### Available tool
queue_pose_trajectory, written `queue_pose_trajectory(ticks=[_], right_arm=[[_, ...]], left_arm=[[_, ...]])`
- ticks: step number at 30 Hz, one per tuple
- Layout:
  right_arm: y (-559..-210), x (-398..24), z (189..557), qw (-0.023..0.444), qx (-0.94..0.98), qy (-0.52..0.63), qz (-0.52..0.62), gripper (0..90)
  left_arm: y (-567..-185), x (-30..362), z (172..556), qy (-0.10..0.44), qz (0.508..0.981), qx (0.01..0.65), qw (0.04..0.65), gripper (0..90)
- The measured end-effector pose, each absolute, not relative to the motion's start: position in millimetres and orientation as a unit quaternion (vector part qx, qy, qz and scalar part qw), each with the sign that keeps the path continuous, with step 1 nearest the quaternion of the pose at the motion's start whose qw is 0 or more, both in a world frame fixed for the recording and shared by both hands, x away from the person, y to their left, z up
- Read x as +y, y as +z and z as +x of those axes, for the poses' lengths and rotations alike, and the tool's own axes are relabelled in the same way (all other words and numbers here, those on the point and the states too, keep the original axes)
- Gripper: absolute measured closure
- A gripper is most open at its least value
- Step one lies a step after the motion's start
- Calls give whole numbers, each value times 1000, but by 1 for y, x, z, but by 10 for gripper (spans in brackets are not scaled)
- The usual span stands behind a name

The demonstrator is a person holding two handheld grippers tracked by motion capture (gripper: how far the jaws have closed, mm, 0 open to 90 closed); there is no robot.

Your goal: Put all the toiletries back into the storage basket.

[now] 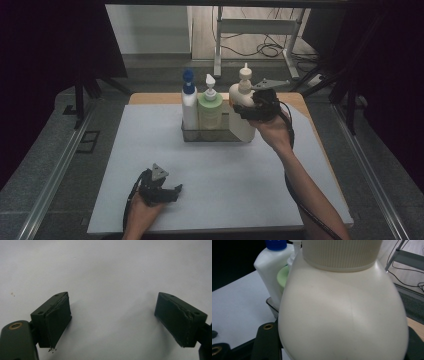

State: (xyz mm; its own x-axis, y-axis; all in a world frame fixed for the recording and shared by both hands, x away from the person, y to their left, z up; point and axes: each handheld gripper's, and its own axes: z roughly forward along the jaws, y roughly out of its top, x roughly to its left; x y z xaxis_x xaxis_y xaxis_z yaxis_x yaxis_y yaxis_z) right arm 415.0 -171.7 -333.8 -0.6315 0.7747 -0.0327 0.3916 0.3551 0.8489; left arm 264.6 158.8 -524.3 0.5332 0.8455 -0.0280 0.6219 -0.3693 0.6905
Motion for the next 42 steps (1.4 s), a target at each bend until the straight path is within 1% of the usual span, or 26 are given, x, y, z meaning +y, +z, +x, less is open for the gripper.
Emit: queue_pose_trajectory(ticks=[25,42], right_arm=[[-347,-158,462,250,764,439,400,392],[-362,-152,480,260,755,439,412,392]], left_arm=[[-524,159,265,167,811,453,332,132],[-524,159,265,167,811,452,331,131]])
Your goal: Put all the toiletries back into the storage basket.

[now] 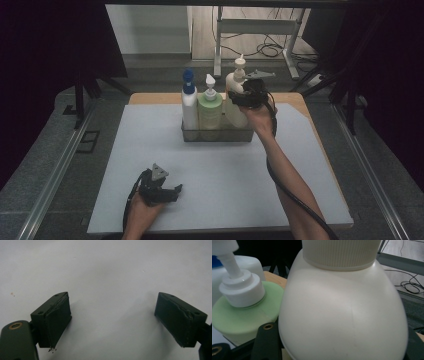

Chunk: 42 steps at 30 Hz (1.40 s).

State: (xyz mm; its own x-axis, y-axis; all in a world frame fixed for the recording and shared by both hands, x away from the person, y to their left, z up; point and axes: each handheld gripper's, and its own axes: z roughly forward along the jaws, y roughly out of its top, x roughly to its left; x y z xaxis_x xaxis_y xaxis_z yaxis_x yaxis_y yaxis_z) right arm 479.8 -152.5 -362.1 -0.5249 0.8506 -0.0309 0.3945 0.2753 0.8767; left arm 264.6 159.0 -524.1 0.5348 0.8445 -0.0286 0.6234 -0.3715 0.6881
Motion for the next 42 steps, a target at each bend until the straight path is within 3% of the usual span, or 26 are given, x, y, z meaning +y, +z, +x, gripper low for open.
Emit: queue_pose_trajectory(ticks=[42], right_arm=[[-421,-148,471,229,769,416,429,392]], left_arm=[[-524,159,265,167,811,452,332,132]])
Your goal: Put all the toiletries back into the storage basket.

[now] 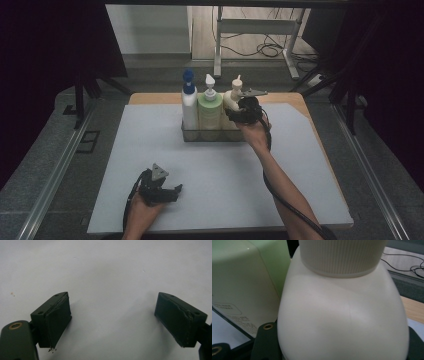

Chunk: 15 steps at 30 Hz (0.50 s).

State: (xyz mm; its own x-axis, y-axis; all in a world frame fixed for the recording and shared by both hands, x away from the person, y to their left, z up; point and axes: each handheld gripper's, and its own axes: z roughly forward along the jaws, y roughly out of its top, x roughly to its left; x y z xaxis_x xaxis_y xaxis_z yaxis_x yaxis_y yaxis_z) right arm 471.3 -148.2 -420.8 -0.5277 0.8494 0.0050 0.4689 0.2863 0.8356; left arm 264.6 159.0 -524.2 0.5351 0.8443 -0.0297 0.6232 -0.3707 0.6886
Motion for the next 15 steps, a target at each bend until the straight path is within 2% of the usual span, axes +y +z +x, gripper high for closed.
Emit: queue_pose_trajectory(ticks=[15], right_arm=[[-416,-151,478,199,784,400,431,371]], left_arm=[[-524,159,265,167,811,452,332,131]])
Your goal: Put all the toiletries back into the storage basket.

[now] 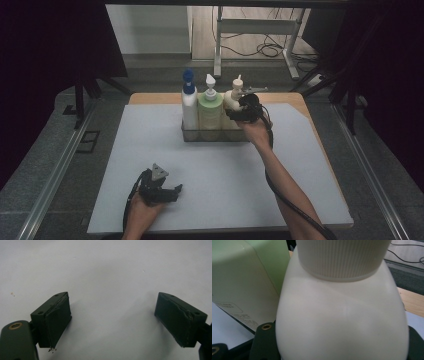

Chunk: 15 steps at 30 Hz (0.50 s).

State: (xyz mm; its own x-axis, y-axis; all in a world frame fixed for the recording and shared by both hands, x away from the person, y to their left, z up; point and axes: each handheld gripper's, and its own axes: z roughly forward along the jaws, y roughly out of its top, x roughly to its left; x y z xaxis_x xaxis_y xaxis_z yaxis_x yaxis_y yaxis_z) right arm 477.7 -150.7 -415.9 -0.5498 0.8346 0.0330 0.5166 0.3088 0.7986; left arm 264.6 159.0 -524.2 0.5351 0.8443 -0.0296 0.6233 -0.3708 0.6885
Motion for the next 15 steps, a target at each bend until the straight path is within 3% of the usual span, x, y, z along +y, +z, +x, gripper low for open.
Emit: queue_pose_trajectory(ticks=[7,15], right_arm=[[-407,-154,475,202,787,404,420,267],[-405,-165,467,201,789,408,414,221]], left_arm=[[-524,159,265,167,811,452,332,132],[-524,159,265,167,811,452,331,132]])
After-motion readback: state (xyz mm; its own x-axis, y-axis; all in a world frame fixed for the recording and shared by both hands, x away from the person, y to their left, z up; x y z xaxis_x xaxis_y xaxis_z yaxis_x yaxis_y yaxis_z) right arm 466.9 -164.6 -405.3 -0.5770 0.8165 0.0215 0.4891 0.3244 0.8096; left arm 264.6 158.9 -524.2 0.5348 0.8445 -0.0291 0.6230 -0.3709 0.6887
